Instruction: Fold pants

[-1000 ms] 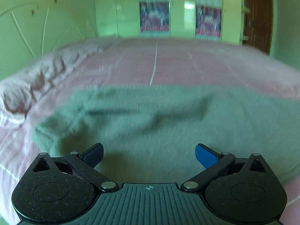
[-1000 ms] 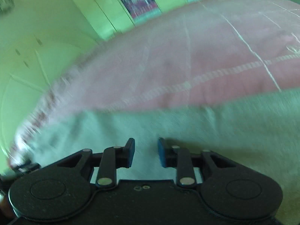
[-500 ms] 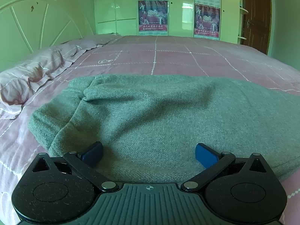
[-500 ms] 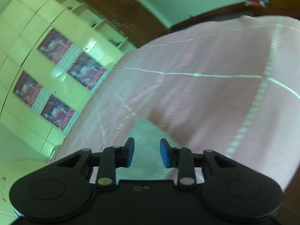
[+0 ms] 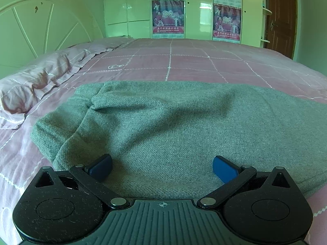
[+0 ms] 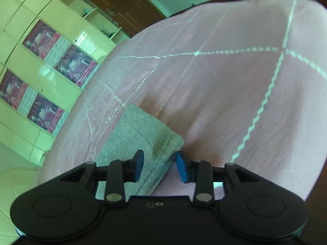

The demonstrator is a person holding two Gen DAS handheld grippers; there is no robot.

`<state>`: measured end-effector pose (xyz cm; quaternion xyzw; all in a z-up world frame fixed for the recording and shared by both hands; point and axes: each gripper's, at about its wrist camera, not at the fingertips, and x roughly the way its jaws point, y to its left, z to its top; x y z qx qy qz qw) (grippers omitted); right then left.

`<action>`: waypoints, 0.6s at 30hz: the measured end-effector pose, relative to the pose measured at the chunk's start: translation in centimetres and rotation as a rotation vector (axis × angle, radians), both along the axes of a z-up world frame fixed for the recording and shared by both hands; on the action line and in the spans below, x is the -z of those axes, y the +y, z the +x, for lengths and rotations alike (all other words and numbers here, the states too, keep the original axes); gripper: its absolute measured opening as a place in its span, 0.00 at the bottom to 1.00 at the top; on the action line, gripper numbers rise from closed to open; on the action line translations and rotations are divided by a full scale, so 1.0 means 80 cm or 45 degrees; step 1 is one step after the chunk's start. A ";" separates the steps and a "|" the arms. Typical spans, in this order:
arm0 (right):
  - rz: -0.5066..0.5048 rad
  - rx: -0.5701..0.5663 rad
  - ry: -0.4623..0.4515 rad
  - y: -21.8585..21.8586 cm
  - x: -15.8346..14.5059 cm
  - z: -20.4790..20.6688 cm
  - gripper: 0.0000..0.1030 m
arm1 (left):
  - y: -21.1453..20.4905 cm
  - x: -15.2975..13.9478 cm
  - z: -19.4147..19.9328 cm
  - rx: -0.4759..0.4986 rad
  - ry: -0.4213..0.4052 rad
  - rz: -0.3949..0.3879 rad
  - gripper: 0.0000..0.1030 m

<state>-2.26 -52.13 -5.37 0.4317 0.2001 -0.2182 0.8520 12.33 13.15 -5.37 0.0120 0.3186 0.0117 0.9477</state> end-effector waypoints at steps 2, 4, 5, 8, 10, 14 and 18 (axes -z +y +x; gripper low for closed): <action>-0.035 -0.023 -0.008 0.004 -0.006 -0.004 0.22 | -0.001 0.001 0.000 -0.003 -0.005 0.004 1.00; -0.019 -0.061 0.003 -0.002 -0.005 0.001 0.16 | -0.001 0.002 0.000 -0.003 -0.011 0.010 1.00; -0.010 -0.066 0.023 -0.007 -0.003 0.005 0.12 | -0.001 0.002 0.000 -0.002 -0.012 0.011 1.00; -0.034 -0.085 0.001 -0.009 -0.011 0.012 0.00 | 0.000 0.001 0.000 0.000 -0.008 0.005 1.00; -0.118 -0.114 -0.042 0.001 -0.032 0.015 0.00 | -0.001 0.001 0.000 -0.001 -0.008 0.004 1.00; -0.228 -0.143 -0.295 0.015 -0.075 0.001 0.00 | 0.000 0.001 -0.001 -0.001 -0.013 0.011 1.00; -0.032 -0.088 -0.107 -0.018 -0.016 0.021 0.00 | 0.000 0.002 -0.001 0.000 -0.015 0.012 1.00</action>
